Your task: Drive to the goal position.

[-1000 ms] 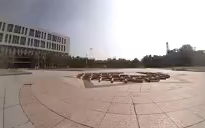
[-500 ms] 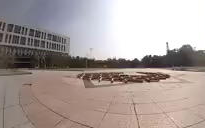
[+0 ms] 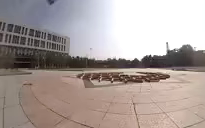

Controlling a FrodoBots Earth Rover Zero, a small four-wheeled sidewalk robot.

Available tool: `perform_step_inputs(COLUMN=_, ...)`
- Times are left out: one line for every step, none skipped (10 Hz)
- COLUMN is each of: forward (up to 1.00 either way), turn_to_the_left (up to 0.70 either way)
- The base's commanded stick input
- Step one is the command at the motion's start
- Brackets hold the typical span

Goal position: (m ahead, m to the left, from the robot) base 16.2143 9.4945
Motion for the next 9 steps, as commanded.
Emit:
perform_step_inputs(forward=0.04, turn_to_the_left=0.00)
perform_step_inputs(forward=0.05, turn_to_the_left=0.00)
perform_step_inputs(forward=0.05, turn_to_the_left=0.00)
perform_step_inputs(forward=0.04, turn_to_the_left=0.00)
perform_step_inputs(forward=0.05, turn_to_the_left=0.00)
perform_step_inputs(forward=0.04, turn_to_the_left=0.00)
perform_step_inputs(forward=0.04, turn_to_the_left=0.00)
perform_step_inputs(forward=0.04, turn_to_the_left=0.00)
perform_step_inputs(forward=0.04, turn_to_the_left=0.00)
